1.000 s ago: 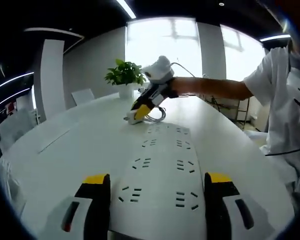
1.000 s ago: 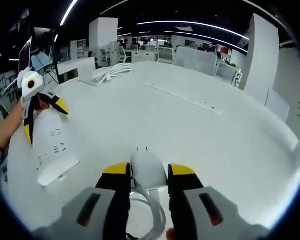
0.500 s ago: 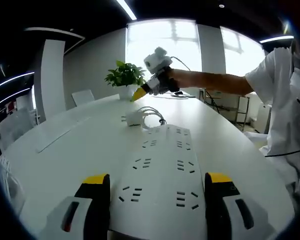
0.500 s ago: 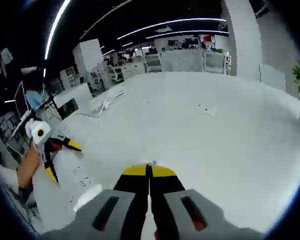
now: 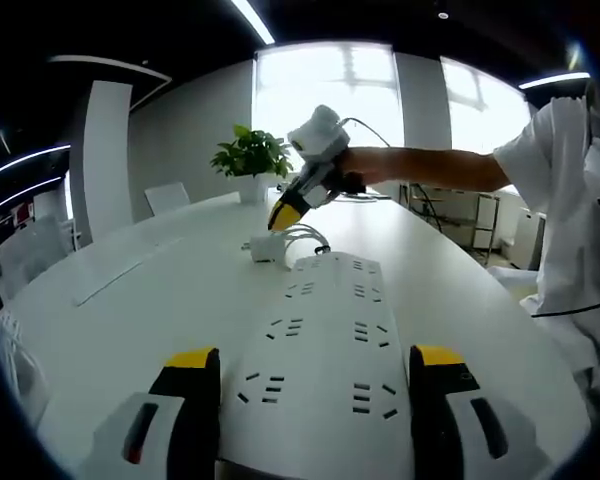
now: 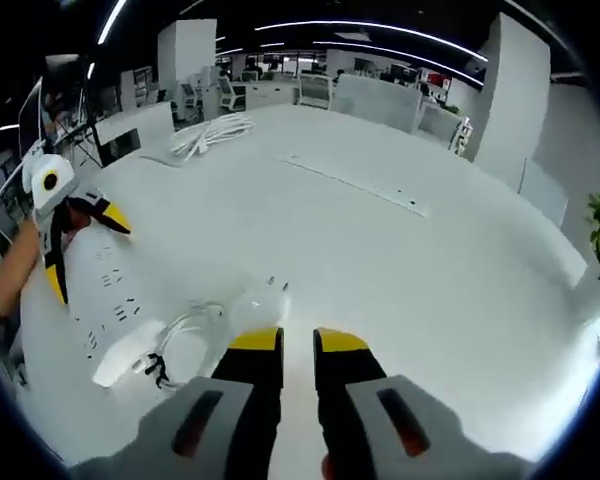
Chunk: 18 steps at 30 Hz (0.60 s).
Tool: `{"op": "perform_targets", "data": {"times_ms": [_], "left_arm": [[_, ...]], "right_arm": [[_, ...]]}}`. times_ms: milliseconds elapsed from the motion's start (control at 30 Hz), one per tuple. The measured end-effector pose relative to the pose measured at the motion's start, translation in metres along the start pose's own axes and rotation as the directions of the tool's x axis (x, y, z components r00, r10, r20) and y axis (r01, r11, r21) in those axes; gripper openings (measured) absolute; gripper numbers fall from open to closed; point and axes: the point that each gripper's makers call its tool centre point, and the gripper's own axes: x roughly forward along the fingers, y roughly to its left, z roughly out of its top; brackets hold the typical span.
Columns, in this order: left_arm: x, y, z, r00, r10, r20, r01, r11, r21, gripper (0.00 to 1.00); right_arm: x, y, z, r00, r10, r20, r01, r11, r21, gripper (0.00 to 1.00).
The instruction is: Straighten the power strip on the desk, plug the charger into it
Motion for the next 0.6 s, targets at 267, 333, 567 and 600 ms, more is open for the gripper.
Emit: {"op": "perform_targets", "data": {"times_ms": [267, 333, 567, 600], "left_arm": [[0.001, -0.001, 0.000, 1.000, 0.001, 0.001, -0.001, 1.000, 0.000, 0.78], [0.001, 0.000, 0.000, 1.000, 0.001, 0.001, -0.001, 1.000, -0.001, 0.78], [0.001, 0.000, 0.000, 1.000, 0.002, -0.002, -0.002, 1.000, 0.000, 0.78], [0.001, -0.001, 0.000, 1.000, 0.002, -0.003, -0.002, 1.000, 0.000, 0.78]], "right_arm": [[0.000, 0.010, 0.020, 0.999, 0.038, 0.005, -0.038, 0.996, 0.084, 0.18], [0.001, 0.010, 0.020, 0.999, 0.029, -0.013, -0.028, 0.994, 0.102, 0.21], [0.006, 0.015, 0.011, 0.996, 0.023, -0.085, -0.016, 0.997, 0.082, 0.22], [0.007, 0.017, 0.009, 0.995, 0.027, -0.093, -0.019, 0.997, 0.078, 0.22]]}}
